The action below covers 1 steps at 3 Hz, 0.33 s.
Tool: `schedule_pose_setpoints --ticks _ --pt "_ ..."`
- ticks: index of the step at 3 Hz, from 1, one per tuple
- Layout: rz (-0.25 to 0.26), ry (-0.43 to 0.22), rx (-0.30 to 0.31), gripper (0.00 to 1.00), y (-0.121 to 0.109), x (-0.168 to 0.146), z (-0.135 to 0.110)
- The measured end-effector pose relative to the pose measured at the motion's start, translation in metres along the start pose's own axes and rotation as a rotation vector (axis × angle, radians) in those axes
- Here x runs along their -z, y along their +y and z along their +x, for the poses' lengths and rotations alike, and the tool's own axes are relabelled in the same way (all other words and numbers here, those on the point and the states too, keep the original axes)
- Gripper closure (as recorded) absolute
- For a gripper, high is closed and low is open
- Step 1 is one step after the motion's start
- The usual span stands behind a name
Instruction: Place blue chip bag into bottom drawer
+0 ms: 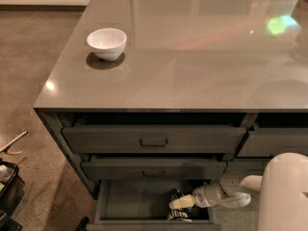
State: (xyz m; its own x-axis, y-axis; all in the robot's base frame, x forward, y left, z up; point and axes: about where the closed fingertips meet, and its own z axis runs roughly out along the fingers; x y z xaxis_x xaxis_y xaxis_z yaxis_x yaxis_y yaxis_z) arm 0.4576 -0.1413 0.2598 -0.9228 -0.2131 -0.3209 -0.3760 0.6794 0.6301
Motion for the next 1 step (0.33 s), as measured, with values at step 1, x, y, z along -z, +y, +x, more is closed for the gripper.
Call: schedule_pose_setpoints --ticks 1 --pt "0.0 0.0 0.0 0.0 0.0 0.0 0.0"
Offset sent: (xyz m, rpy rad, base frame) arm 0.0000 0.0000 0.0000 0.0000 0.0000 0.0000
